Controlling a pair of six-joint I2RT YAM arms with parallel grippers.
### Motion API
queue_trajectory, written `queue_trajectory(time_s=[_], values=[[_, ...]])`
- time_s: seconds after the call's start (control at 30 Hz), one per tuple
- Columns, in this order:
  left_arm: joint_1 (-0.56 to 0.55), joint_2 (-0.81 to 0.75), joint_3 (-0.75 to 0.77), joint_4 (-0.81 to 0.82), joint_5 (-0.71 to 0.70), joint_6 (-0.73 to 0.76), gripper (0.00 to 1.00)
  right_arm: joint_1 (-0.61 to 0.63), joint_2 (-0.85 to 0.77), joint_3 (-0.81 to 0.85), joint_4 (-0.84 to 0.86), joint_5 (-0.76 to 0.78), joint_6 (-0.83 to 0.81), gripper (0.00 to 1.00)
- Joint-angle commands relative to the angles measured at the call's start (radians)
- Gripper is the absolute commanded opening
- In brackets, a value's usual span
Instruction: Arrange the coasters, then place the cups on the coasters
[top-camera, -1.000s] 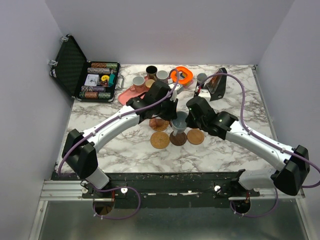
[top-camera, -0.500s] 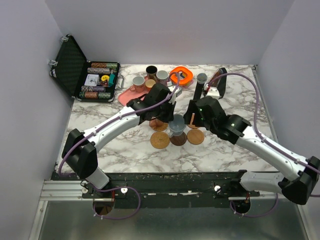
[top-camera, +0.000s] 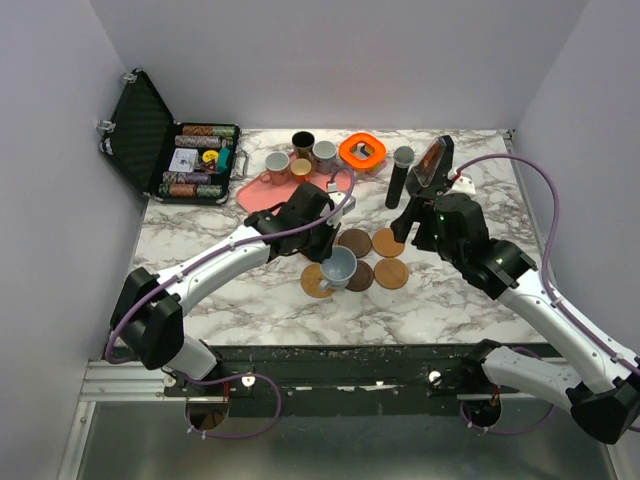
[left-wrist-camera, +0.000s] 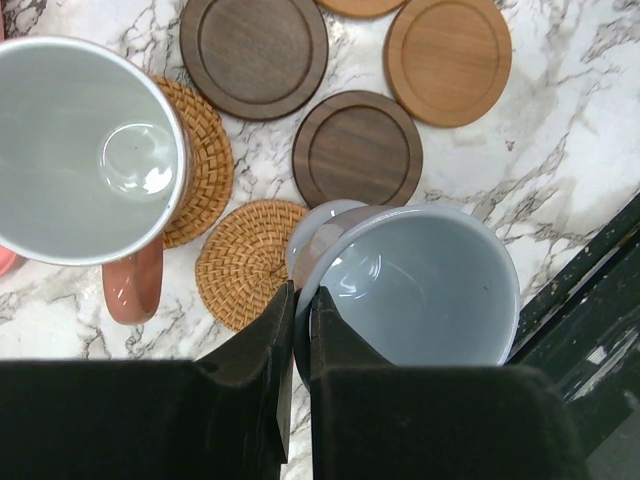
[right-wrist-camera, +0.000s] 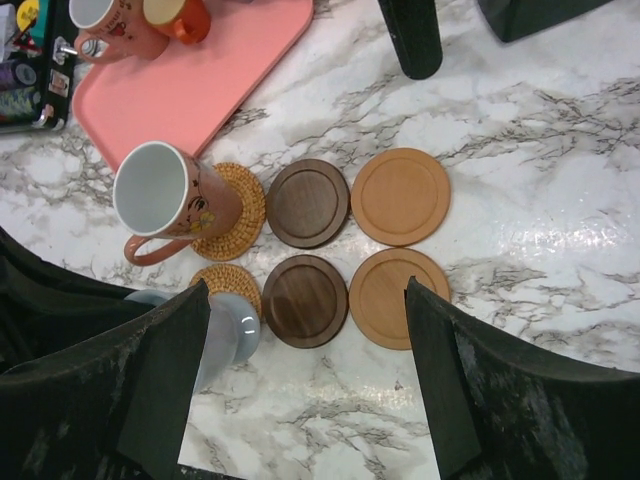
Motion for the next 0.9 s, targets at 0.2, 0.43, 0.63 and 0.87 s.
queue_trajectory(time_s=[0.2,0.43,0.63,0.87], values=[[0.053,-0.017,-0.017,0.015,0.007,0.059,0.0,-0.006,-0.009,-0.05,0.073,-0.057,-0.023,0.87],[0.081,0.013,-0.016,0.024,0.047,0.06,0.0,-0.005,-0.019,-0.065,0.074,-0.05,-0.029,0.87],[0.106,0.036,-0.017,0.025,0.064,0.056,0.0,-0.006,-0.01,-0.07,0.076,-0.051,-0.029,0.87],[0.116,0.056,-0.017,0.03,0.073,0.043,0.0,-0.006,-0.004,-0.076,0.079,-0.051,-0.035,0.87]])
